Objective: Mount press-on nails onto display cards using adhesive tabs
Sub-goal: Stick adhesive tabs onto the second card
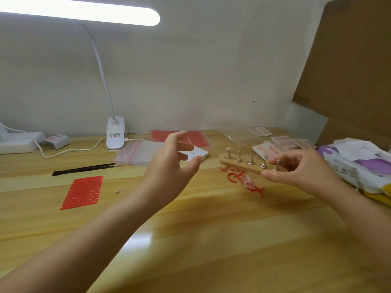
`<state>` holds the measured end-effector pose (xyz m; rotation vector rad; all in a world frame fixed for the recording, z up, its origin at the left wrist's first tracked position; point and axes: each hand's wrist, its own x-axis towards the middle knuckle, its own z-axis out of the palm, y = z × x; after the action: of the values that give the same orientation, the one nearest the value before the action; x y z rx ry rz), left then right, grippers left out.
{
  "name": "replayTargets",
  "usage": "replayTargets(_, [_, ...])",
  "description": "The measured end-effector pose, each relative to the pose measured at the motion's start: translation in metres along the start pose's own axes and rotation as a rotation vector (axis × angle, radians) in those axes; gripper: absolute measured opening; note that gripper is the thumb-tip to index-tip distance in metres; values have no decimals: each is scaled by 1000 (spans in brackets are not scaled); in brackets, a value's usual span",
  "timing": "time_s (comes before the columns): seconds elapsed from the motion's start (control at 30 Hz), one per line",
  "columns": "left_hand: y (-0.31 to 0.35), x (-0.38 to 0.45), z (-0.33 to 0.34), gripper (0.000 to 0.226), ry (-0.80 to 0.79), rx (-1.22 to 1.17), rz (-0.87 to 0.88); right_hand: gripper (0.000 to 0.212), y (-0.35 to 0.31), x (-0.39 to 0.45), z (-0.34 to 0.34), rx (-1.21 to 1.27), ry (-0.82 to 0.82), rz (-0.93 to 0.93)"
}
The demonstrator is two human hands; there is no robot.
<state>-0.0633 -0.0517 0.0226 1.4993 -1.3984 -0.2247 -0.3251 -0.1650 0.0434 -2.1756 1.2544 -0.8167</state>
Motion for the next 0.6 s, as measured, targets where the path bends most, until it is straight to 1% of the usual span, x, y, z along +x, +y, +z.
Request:
replayTargets(0.07, [3, 2, 19, 54, -25, -10, -37, 47, 25, -6, -14, -95, 93, 104])
replayTargets(0.17, [5, 2, 46, 51, -51, -8, -73, 47, 54, -11, -28, -245, 229, 187])
replayTargets(0.27, [2, -4, 60, 50, -67, -19, -112, 51, 75, -12, -28, -318, 309, 270])
replayTargets(0.37, [-5, -12, 60, 49, -81, 23, -110, 52, 88, -10, -22, -341, 271, 346])
replayTargets(0.5, [-14, -13, 51, 49, -65, 43, -138, 44, 95, -2, -18, -378, 161, 423])
replayTargets(0.6, [-18, -13, 49, 49, -58, 66, -155, 43, 97, 0, -15, -400, 104, 458])
